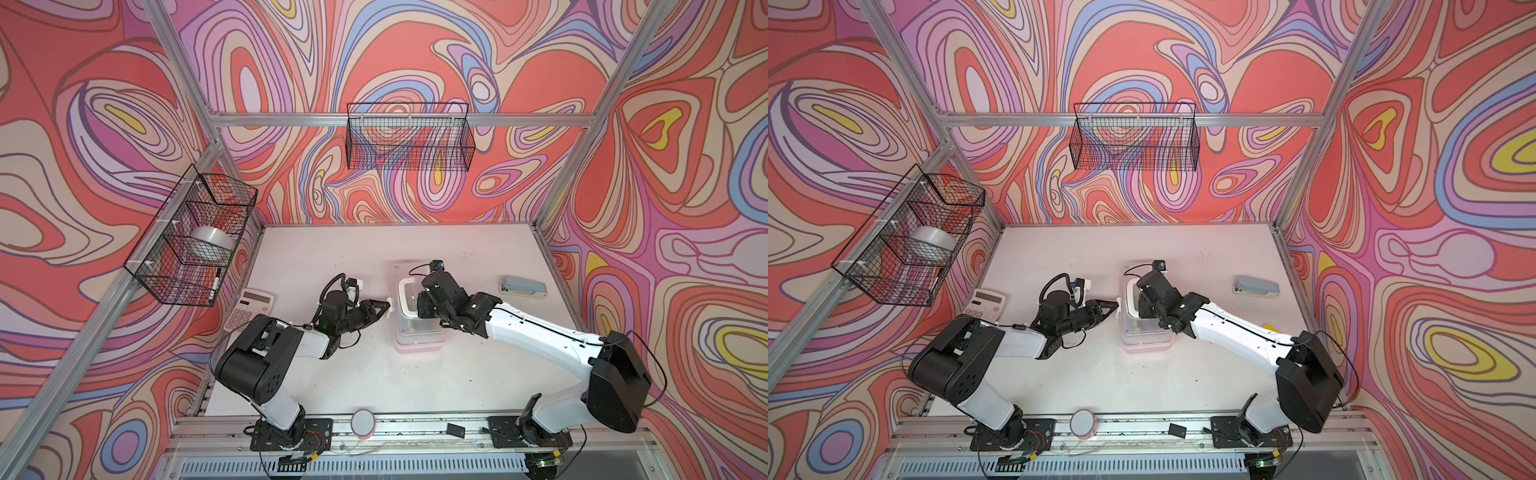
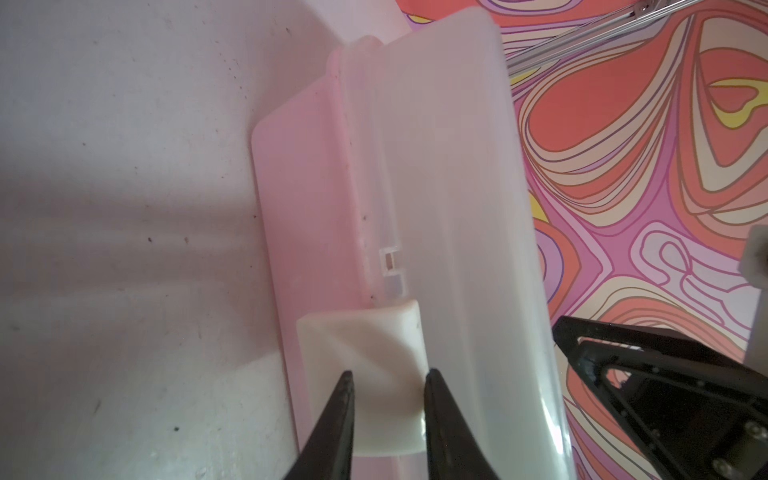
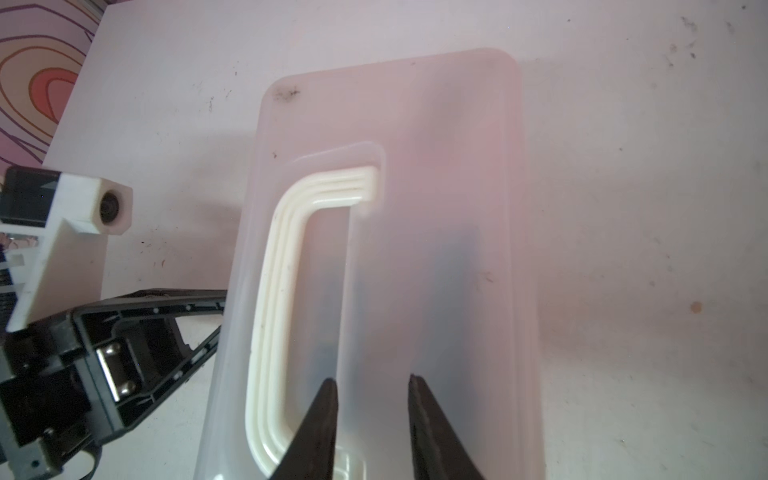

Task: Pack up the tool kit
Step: 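Lift the right gripper off the lid while the left gripper holds the latch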

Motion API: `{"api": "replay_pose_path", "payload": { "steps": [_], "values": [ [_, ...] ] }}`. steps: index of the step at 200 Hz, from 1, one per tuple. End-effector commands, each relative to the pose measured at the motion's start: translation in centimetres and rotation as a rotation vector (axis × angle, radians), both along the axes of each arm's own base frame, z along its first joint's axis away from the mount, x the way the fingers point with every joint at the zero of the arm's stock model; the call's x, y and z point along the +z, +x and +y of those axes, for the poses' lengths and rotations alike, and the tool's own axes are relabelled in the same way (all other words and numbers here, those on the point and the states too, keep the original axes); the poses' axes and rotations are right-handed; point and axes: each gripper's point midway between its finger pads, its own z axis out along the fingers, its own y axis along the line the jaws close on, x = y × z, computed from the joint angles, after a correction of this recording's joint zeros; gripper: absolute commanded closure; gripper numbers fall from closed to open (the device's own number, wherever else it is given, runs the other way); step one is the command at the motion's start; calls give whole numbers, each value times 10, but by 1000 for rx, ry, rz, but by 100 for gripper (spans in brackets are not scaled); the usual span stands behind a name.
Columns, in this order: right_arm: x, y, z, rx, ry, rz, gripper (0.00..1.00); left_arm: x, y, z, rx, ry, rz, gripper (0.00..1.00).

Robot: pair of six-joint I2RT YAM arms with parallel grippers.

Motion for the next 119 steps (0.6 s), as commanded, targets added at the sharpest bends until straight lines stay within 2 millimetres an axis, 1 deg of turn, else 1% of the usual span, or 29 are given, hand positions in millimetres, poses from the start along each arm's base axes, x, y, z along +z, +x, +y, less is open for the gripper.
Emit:
{"api": "replay_pose_path", "payload": {
  "steps": [1,11,26,35,43,53,66,92,119],
  "values": [
    [13,3,-38,-135,63,6,68,-34,-18,-1,-18,19,115,72],
    [10,5,-61,-196,80,15,67,-37,-19,-1,-16,19,121,71],
    [-5,9,-91,-271,138,71,66,-40,-19,-1,-12,14,123,72],
    [-19,11,-102,-297,187,114,66,-41,-19,-2,-12,10,124,72],
    [-27,12,-108,-309,231,138,66,-42,-18,-2,-11,7,121,72],
    [-38,13,-109,-308,269,163,66,-43,-18,-2,-10,7,123,72],
    [-49,13,-103,-291,297,188,66,-46,-18,-1,-6,12,128,72],
    [-59,17,-88,-242,361,200,65,-51,-18,-1,-6,14,135,71],
    [-70,19,-88,-245,347,213,66,-50,-17,1,9,16,133,72]
  ]
}}
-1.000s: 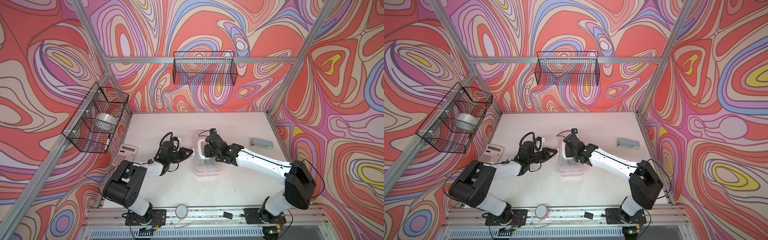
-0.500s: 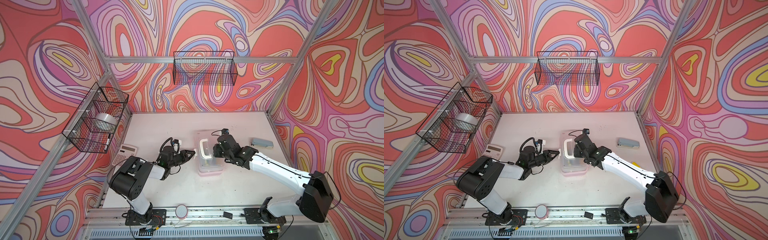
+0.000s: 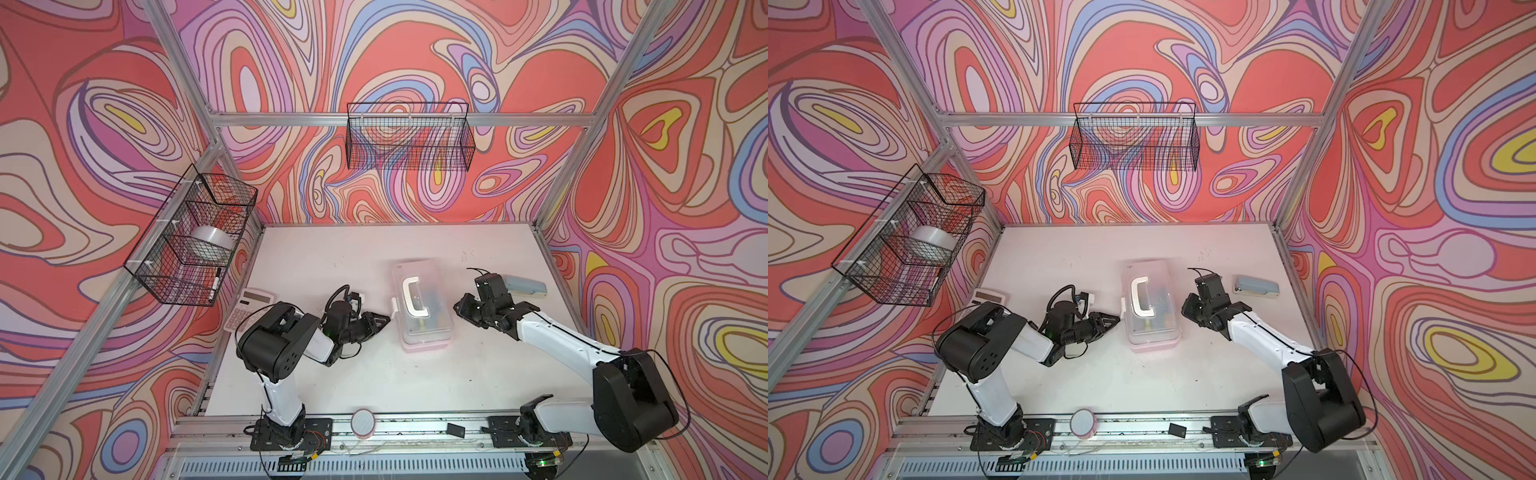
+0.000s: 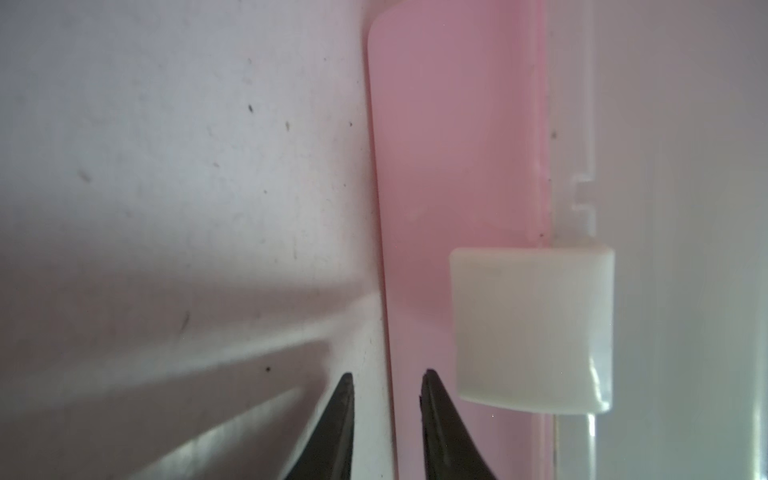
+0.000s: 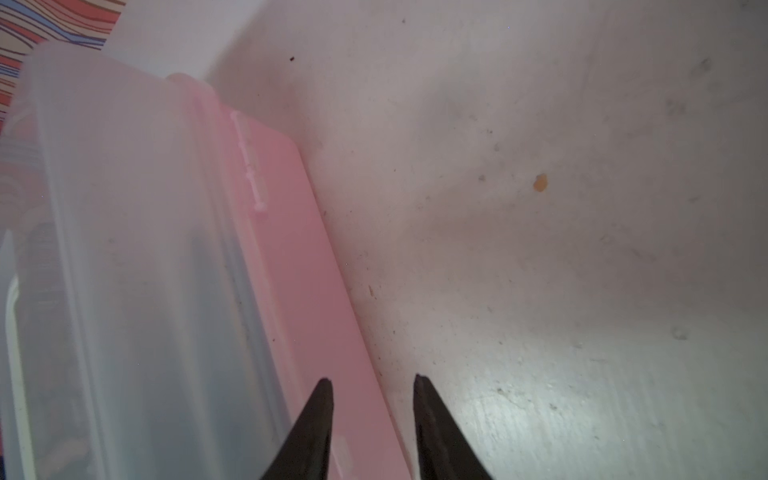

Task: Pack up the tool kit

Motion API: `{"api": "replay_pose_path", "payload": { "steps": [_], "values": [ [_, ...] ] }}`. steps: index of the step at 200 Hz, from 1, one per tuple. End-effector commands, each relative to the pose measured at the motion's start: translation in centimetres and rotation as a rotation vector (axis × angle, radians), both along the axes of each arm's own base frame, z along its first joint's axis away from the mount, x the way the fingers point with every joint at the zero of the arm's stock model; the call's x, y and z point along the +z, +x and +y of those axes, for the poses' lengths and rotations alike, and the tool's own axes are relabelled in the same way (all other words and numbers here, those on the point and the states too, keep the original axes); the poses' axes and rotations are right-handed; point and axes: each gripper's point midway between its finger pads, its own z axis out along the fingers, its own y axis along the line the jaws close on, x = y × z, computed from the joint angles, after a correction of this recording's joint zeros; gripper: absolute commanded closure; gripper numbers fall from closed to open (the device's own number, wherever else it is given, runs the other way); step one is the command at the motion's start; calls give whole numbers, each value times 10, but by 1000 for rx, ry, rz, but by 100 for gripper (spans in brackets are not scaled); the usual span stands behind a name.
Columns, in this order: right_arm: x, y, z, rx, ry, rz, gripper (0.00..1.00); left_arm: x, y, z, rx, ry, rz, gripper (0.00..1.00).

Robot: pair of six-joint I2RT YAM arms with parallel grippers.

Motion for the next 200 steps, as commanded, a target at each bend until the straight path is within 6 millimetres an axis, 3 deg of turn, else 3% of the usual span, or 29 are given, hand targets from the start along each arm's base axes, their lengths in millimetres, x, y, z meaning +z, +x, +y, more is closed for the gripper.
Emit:
{"api": "replay_pose_path", "payload": {
  "steps": [1,32,52,56,80,106,154,200],
  "values": [
    [7,10,12,23,63,-45,66,3,2,1,14,-4,-14,72],
    [6,12,6,6,24,-51,67,-7,1,12,46,103,32,73],
    [3,14,3,2,-1,-46,67,-26,-4,33,68,307,127,74],
    [3,15,3,3,-4,-47,67,-18,6,32,75,332,109,75],
    [-4,18,0,5,-34,-43,67,-12,14,44,59,486,105,75],
    [-8,23,1,11,-47,-45,67,-9,24,39,20,522,108,75],
    [-24,37,4,32,-91,-25,67,-6,32,11,-47,548,101,75],
    [-26,43,14,58,-48,-45,68,-2,37,-10,-81,586,84,76]
  ]
}}
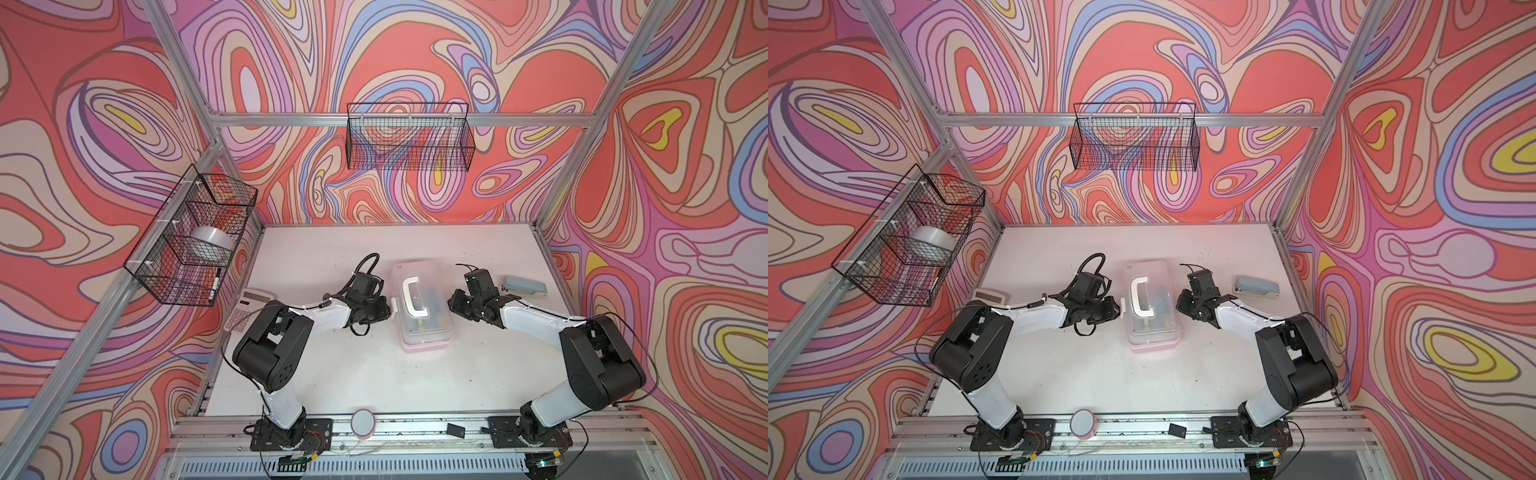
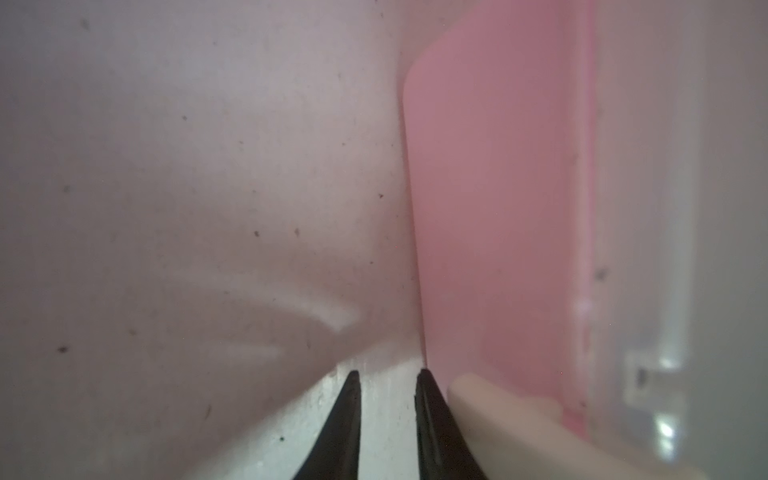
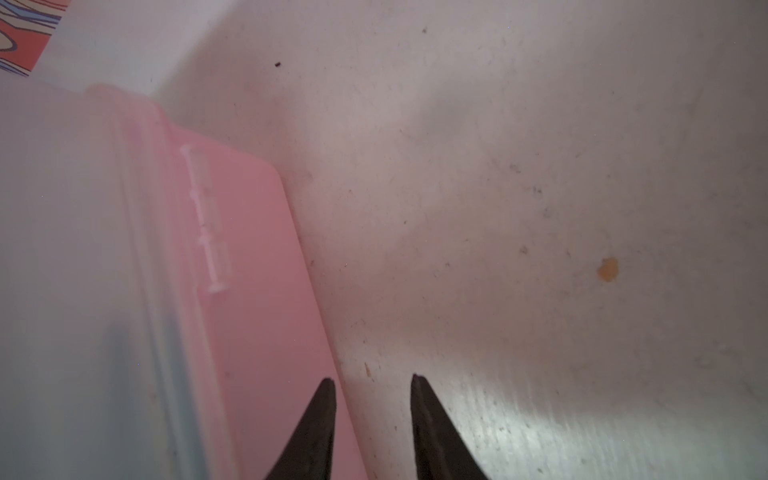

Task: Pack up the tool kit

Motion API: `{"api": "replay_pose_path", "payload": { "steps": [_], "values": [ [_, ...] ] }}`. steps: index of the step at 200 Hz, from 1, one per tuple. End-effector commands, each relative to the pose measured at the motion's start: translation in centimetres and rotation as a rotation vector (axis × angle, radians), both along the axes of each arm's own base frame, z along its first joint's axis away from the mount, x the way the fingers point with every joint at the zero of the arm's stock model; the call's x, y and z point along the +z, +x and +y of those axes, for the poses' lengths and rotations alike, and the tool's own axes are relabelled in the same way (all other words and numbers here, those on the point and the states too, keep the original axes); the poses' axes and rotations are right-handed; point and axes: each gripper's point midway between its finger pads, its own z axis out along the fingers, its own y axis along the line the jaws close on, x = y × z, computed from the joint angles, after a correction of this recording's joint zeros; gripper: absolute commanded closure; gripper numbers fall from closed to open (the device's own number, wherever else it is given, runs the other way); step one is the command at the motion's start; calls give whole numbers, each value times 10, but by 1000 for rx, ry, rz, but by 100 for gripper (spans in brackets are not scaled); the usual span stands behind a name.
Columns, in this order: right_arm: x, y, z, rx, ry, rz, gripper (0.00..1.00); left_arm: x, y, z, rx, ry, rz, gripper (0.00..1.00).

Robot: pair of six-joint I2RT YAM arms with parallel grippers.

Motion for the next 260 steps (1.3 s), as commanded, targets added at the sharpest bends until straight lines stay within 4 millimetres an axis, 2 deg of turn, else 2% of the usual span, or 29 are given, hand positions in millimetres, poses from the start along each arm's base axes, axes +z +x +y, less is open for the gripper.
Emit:
{"api": "replay_pose_path", "payload": {
  "steps": [1,36,82,131,181,229,260],
  "values": [
    [7,9,7,26,20,-44,68,-6,0,-2,-18,50,19,76],
    [7,9,19,57,72,-51,69,-7,2,-10,-25,42,23,76],
    [13,6,17,57,56,-60,70,-2,2,-2,-15,78,9,76],
    [19,1,17,59,31,-67,71,18,4,-1,-9,75,-21,75],
    [22,-2,11,52,-11,-65,71,39,0,9,5,96,-52,75],
    [20,-3,13,54,3,-67,72,60,-8,1,-9,54,-83,75],
    [20,-3,13,59,5,-68,73,65,-12,-4,-20,38,-85,75]
  ]
}}
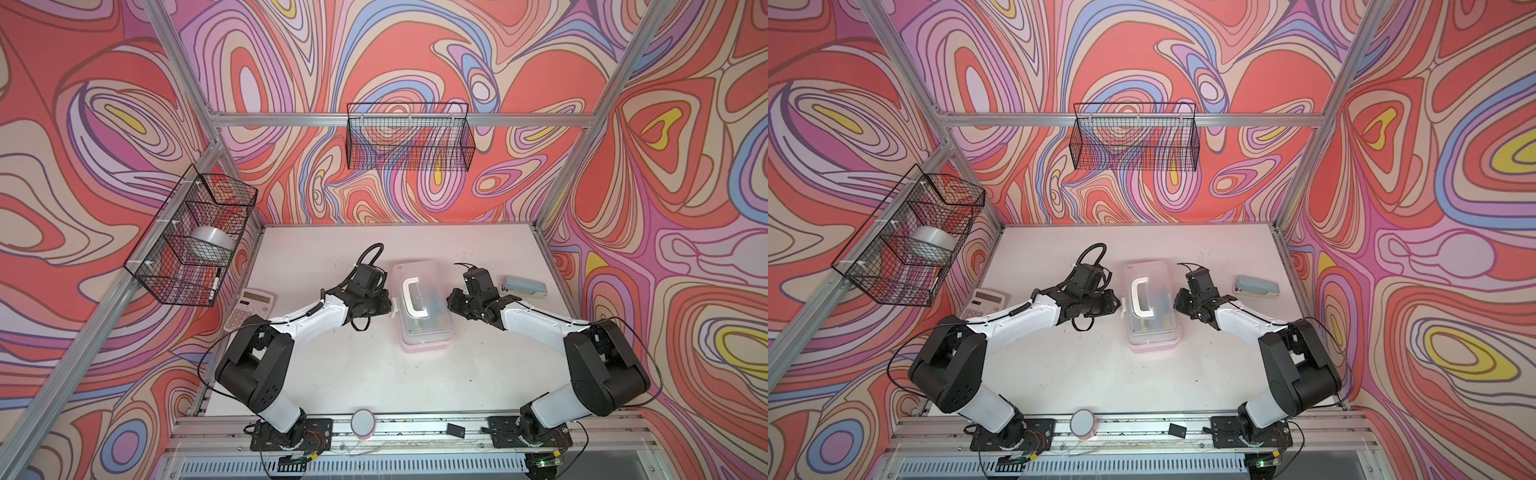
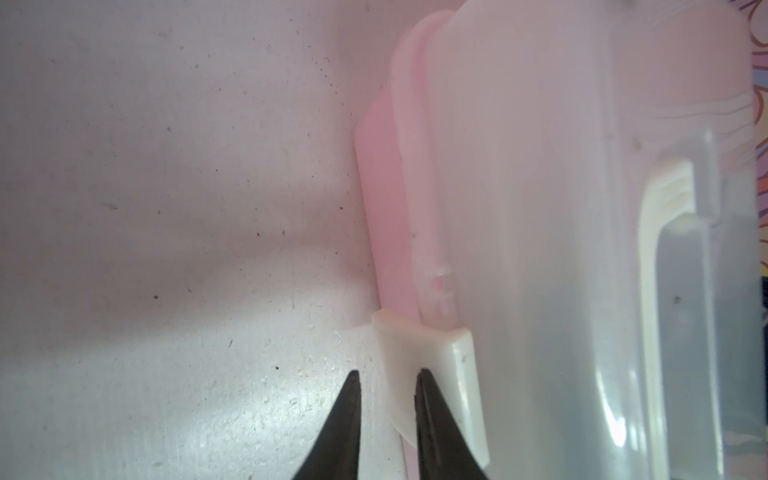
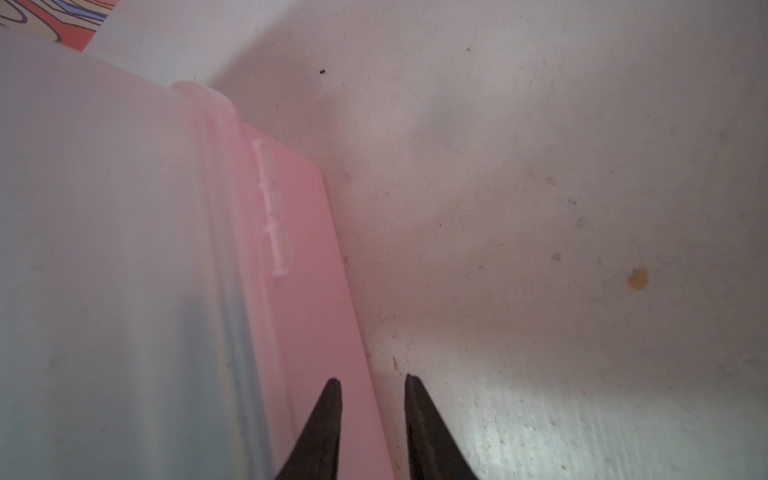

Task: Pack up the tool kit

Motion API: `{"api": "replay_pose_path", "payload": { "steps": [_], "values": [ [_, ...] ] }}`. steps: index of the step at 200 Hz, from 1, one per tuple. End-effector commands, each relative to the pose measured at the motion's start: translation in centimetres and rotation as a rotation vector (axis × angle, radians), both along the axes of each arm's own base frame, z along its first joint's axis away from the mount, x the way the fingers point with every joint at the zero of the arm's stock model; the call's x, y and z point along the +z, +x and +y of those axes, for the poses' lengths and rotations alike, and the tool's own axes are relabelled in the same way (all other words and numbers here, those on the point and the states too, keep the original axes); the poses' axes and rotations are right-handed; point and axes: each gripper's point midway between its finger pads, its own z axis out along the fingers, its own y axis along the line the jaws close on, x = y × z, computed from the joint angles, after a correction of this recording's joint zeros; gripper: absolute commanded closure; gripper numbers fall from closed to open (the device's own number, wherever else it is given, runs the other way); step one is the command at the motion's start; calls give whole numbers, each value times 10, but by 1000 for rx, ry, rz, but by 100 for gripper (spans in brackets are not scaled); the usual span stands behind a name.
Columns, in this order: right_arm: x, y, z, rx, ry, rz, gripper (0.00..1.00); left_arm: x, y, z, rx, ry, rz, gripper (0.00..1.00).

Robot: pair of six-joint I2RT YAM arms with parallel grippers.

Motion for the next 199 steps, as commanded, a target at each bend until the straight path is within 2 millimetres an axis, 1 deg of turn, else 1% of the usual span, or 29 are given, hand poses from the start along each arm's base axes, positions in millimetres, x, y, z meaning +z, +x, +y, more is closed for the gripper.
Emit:
{"api": "replay_pose_path", "payload": {
  "steps": [1,38,57,73,103,127,147,150,164,178,199],
  "values": [
    [5,-2,4,19,3,-18,73,9,-7,-6,-19,-15,3,75],
    [2,-4,6,29,13,-10,73,8,-16,-12,-24,-37,14,75],
    [1,-5,9,39,27,-7,74,8,-22,-11,-15,-44,12,70],
    [0,-6,9,38,24,-3,74,4,-27,-5,3,-36,10,71],
    [0,-6,8,36,22,-1,74,-4,-34,13,49,10,5,71],
    [2,-6,8,33,19,-3,74,-1,-37,25,77,39,-21,69],
    [2,-5,6,34,7,-4,74,4,-34,37,95,109,-50,68],
    [3,-5,7,36,6,-5,74,2,-36,41,95,133,-39,68],
    [3,-4,6,35,-2,-4,74,3,-31,48,94,201,-48,68],
    [3,-4,5,33,-7,-5,74,3,-25,50,86,258,-46,68],
    [4,-3,5,32,-5,-11,74,-5,-19,49,61,331,-3,69]
  ]
}}
